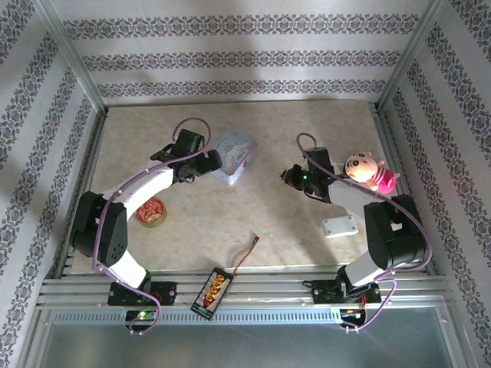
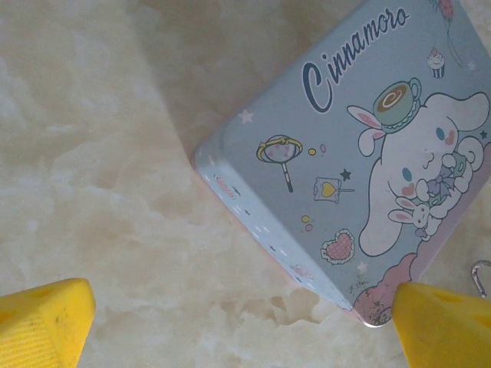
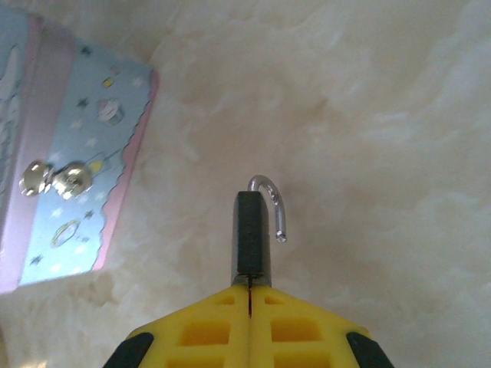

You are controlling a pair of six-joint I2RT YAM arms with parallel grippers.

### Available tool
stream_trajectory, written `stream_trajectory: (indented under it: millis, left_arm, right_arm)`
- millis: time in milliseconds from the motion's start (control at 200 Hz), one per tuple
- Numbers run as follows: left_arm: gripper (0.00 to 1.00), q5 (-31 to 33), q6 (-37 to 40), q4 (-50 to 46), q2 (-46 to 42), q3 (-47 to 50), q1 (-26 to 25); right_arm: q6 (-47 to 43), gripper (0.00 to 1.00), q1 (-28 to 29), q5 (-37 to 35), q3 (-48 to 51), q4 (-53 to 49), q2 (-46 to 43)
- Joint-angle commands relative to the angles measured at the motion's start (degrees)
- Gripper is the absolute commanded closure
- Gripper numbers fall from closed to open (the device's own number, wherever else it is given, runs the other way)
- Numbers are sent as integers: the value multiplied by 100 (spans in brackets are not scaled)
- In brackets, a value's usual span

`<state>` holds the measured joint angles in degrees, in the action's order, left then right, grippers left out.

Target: Unlock the padlock with the key

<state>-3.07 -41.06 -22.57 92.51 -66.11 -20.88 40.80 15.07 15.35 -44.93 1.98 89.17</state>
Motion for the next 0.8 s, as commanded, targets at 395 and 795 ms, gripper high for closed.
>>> stream_trajectory:
  millis: [395,795]
  left_arm:
    - [1,-228,-166,296,50,103,88]
    - [2,-430,-360,554,39,203,119]
  right_arm:
    - [567,96,78,-812,566,338,290]
    - [192,64,229,-1452,322,-529,-205]
